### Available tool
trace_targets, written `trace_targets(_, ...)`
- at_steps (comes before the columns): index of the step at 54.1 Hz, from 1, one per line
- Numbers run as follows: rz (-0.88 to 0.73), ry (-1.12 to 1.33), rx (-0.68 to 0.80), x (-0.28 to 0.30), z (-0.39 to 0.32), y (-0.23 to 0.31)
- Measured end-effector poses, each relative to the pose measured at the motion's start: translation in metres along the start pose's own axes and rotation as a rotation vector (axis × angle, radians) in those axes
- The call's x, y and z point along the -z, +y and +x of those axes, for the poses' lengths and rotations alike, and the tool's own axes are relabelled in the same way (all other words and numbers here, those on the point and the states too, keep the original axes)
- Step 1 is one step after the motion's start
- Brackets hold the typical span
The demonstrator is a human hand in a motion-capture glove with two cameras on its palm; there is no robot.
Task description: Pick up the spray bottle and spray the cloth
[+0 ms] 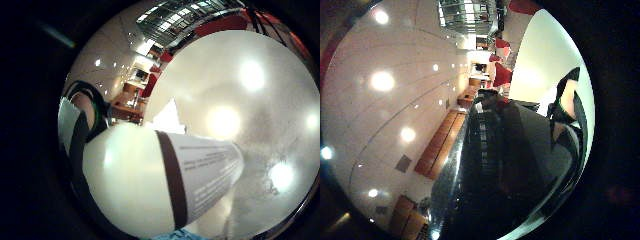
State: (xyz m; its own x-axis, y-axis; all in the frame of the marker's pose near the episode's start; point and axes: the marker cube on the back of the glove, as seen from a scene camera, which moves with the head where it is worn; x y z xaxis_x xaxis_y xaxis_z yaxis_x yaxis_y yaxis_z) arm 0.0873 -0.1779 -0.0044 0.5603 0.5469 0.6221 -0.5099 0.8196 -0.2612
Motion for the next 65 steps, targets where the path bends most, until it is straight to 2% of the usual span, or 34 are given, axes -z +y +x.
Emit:
trace_targets(18,-0.053,0.131,0.022,-0.026,-0.013,-0.012)
trace_targets(34,-0.228,0.357,0.076,-0.059,-0.033,-0.014)
trace_targets(48,-0.461,0.749,0.122,-0.096,-0.068,-0.004)
trace_targets(65,-0.689,1.359,0.119,-0.139,-0.114,0.009)
